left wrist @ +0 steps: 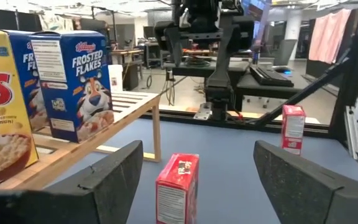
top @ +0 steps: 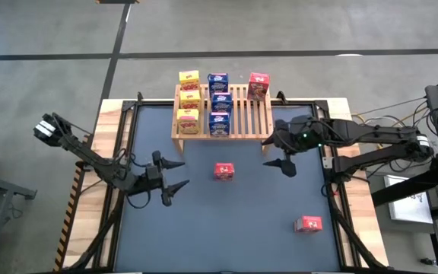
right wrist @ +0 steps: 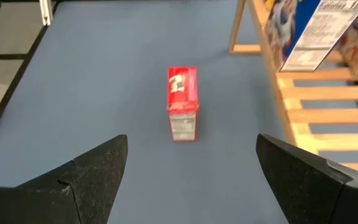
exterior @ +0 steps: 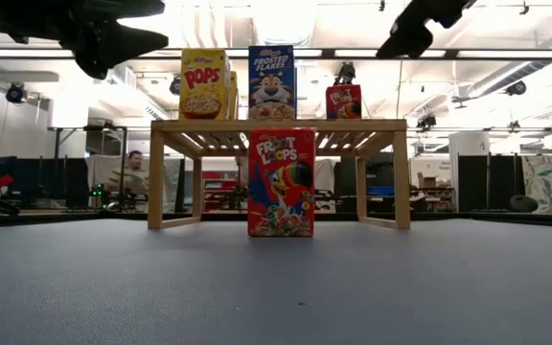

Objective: Stack cereal on shelf
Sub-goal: Put the top red cereal box on the shelf aligned with the other red cereal box

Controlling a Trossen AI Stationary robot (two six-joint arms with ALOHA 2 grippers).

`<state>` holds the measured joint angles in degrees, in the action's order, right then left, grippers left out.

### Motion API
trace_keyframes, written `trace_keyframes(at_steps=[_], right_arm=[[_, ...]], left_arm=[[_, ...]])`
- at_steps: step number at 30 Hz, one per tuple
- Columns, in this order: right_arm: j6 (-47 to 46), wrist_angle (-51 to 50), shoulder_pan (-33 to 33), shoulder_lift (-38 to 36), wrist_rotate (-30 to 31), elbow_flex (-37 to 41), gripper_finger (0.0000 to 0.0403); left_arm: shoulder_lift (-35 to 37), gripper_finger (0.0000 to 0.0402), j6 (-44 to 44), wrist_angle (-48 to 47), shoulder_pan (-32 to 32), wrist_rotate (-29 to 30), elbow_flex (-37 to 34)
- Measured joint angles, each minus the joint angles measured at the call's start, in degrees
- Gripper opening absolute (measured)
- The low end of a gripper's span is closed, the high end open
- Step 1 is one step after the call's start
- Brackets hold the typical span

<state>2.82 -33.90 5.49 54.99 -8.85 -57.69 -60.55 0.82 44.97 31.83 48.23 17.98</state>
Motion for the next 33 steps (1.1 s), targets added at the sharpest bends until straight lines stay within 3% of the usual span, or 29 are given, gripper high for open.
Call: trace_keyframes(at_steps=[10, 19, 22, 29, 33], right_arm=[[-0.05, -1.8, -0.39, -0.45, 0.05, 0.0, 0.0345], [-1.66, -2.68, -0.57, 0.38, 0.01, -0.21, 0.0345], [-1.76, -6.64, -1.34, 0.34, 0.01, -2.08, 0.0345], [-2.6, -9.51, -5.28, 0.27, -0.03, -5.88, 0.0345], [-2.81, -9.54, -7.16, 0.27, -0.05, -5.66, 0.0345]], left_arm=[[0.39, 0.0272, 3.23, -1.31, -0.06, 0.13, 0.0], [0.39, 0.0317, 6.23, -4.75, -0.06, 0.24, 0.95], [0.44, 0.0329, 6.41, -11.41, -0.06, 0.2, 5.39], [-0.95, 0.0334, 15.04, -42.2, -0.06, 0.2, 19.02], [-2.92, 0.0334, 19.98, -46.48, -0.02, 0.02, 20.71]])
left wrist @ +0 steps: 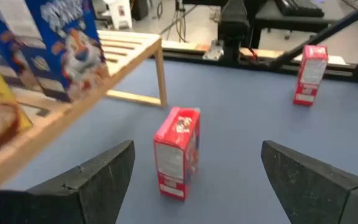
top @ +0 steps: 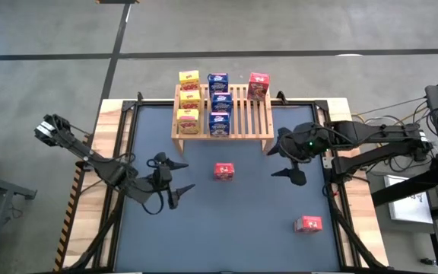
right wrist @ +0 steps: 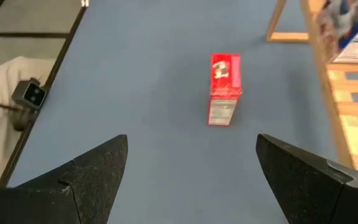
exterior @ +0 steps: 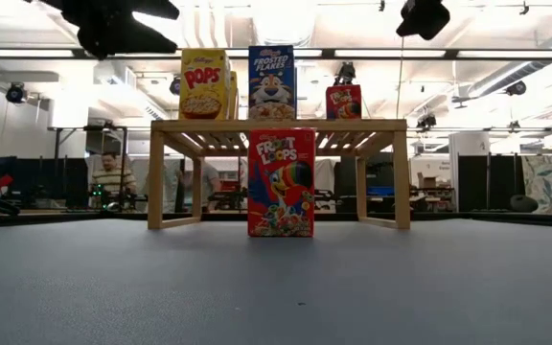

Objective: Stack cereal on shelf
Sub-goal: Put the top red cereal box on the shelf aligned with the other red cereal box

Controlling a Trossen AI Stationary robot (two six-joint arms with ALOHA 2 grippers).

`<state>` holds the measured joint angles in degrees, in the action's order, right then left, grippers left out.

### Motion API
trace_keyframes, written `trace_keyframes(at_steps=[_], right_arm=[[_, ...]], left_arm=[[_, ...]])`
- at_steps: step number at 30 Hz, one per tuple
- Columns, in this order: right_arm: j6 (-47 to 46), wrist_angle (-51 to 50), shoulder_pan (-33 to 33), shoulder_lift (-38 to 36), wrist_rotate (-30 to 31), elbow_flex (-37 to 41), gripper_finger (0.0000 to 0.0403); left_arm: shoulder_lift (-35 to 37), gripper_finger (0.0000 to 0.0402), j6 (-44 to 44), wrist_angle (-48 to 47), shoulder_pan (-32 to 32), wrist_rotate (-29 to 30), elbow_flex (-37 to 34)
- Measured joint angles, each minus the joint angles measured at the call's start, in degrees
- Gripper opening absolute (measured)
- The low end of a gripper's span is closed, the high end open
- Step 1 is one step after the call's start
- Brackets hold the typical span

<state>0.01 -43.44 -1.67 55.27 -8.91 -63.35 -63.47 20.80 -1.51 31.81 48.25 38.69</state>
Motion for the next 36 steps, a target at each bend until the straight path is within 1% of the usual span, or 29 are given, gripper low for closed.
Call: trace_keyframes(at_steps=[6, 13, 16, 19, 21, 25, 29, 32, 36], right_arm=[[-0.7, 0.02, -1.42, 0.24, 0.02, 3.49, 0.0345], [-1.06, 0.09, -1.46, 0.39, 0.03, 6.99, 0.0345], [-1.97, 1.35, -1.46, 0.37, 0.07, 7.02, 0.0345], [-2.2, 3.71, -1.46, 0.37, 0.11, 7.19, 0.0345], [-1.49, 6.31, -1.46, 0.39, 0.09, 7.77, 0.0345], [0.13, 14.7, -1.46, 0.42, -0.02, 10.51, 0.0345], [4.16, 22.39, -1.46, 0.6, 0.21, 13.65, 0.0345], [5.99, 27.8, -1.44, 0.43, 1.59, 15.67, 0.0345], [7.35, 30.9, -1.44, 0.37, 5.36, 18.05, 0.0345]], left_arm=[[-2.94, 0.0334, 4.01, 2.28, 0.0, -1.03, -1.57], [-6.01, 0.0335, 5.49, 4.08, -0.07, -1.49, -1.27], [-7.63, 0.0341, 6.66, 4.09, -0.43, -4.25, -0.18], [-9.52, 0.0351, 6.47, 4.01, -0.73, -5.36, 1.05], [-10.64, 0.0359, 5.32, 3.84, -1.16, -5.37, 2.01], [-11.6, 0.0374, 2.99, 2.66, -1.77, -5.33, 4.63], [-11.44, 0.0377, 2.31, -2.21, -1.7, -5.18, 7.14], [-10.45, 0.0378, 2.18, -3.19, -1.42, -3.48, 6.93], [-8.78, 0.0378, 2.27, -2.45, -1.29, -0.57, 3.75]])
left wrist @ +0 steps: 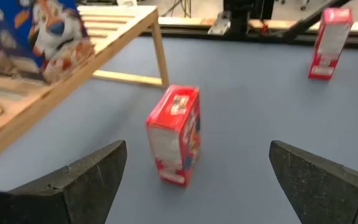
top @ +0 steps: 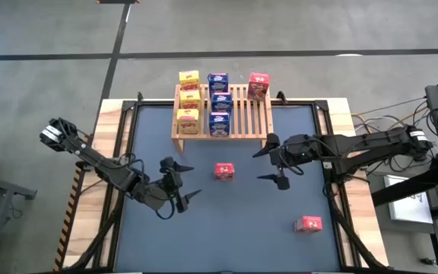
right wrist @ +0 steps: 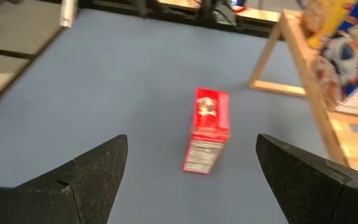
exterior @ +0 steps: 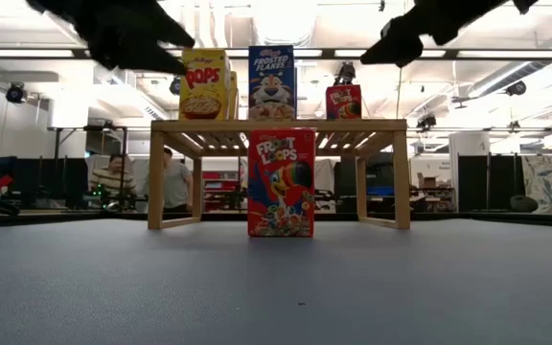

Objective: Stack cereal on shelf
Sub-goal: Put the top red cereal box on the shelf aligned with the other red cereal box

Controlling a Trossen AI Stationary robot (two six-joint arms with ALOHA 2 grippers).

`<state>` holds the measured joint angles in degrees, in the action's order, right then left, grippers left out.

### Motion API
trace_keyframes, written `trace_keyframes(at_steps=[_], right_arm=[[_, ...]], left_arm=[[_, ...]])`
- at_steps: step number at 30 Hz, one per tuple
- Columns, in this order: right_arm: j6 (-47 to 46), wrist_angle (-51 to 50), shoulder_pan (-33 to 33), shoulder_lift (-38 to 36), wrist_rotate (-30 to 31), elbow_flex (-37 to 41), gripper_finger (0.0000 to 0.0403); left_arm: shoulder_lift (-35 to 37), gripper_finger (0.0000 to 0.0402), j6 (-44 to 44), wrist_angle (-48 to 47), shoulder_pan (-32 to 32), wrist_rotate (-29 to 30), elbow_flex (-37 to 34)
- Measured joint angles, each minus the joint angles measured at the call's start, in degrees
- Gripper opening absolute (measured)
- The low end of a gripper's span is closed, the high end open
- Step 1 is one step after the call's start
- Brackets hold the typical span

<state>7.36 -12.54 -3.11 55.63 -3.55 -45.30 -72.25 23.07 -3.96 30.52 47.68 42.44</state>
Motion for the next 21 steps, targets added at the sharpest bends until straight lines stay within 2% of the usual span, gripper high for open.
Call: trace_keyframes(at_steps=[6, 14, 21], right_arm=[[0.7, 10.8, 0.69, 0.39, 2.59, 5.89, 0.0345], [0.13, 23.68, 3.51, 3.91, 2.69, 9.88, 0.0345], [-3.79, 30.73, 5.22, 12.38, 2.66, 9.9, 0.0345]], left_arm=[[5.54, 0.0375, -0.7, 8.4, 0.02, 0.33, -7.94], [12.07, 0.0359, -3.94, 28.13, 0.02, -0.26, -20.24], [12.37, 0.0359, -4.59, 31.94, 0.02, -0.26, -22.55]])
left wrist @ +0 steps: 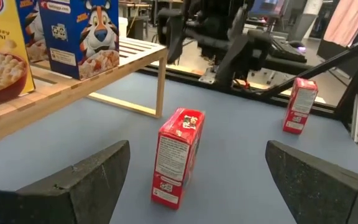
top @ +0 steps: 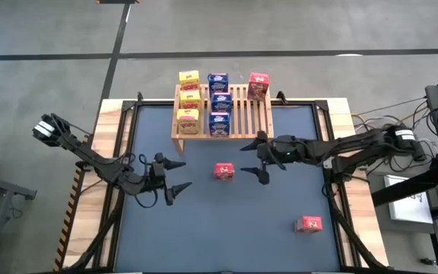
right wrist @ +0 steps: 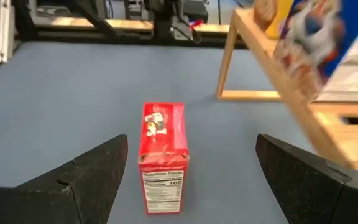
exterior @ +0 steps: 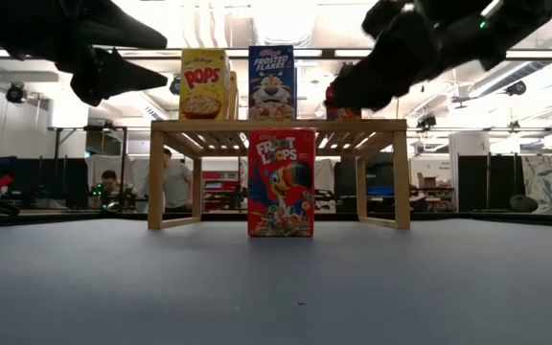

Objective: Stack cereal on shelf
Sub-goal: Put the top red cereal box on the shelf aligned with the other red cereal box

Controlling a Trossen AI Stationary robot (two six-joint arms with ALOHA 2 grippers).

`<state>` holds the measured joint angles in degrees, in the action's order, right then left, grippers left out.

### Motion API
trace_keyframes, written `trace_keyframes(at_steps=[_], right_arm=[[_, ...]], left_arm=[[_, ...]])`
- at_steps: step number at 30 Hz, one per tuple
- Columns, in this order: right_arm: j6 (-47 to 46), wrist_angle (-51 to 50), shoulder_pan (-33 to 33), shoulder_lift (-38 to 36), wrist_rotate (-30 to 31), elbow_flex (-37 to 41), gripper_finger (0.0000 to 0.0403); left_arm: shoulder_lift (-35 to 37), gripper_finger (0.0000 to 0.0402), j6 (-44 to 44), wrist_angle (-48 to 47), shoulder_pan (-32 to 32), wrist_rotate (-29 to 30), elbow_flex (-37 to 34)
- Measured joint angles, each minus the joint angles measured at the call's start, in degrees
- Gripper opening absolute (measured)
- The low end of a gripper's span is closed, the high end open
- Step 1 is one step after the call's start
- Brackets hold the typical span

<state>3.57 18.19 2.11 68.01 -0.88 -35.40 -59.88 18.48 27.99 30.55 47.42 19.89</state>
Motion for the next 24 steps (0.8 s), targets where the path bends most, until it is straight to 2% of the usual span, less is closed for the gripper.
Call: trace_keyframes(at_steps=[11, 24], right_arm=[[-4.57, 20.04, 0.31, 16.89, -1.39, 0.02, 0.0345], [-6.05, 23.13, 0.57, 25.54, -2.54, -1.9, 0.0358]], left_arm=[[0.04, 0.0359, -3.43, -1.3, 0.03, -0.03, 2.59], [0.04, 0.0359, -2.78, -6.14, 0.04, -0.46, 4.78]])
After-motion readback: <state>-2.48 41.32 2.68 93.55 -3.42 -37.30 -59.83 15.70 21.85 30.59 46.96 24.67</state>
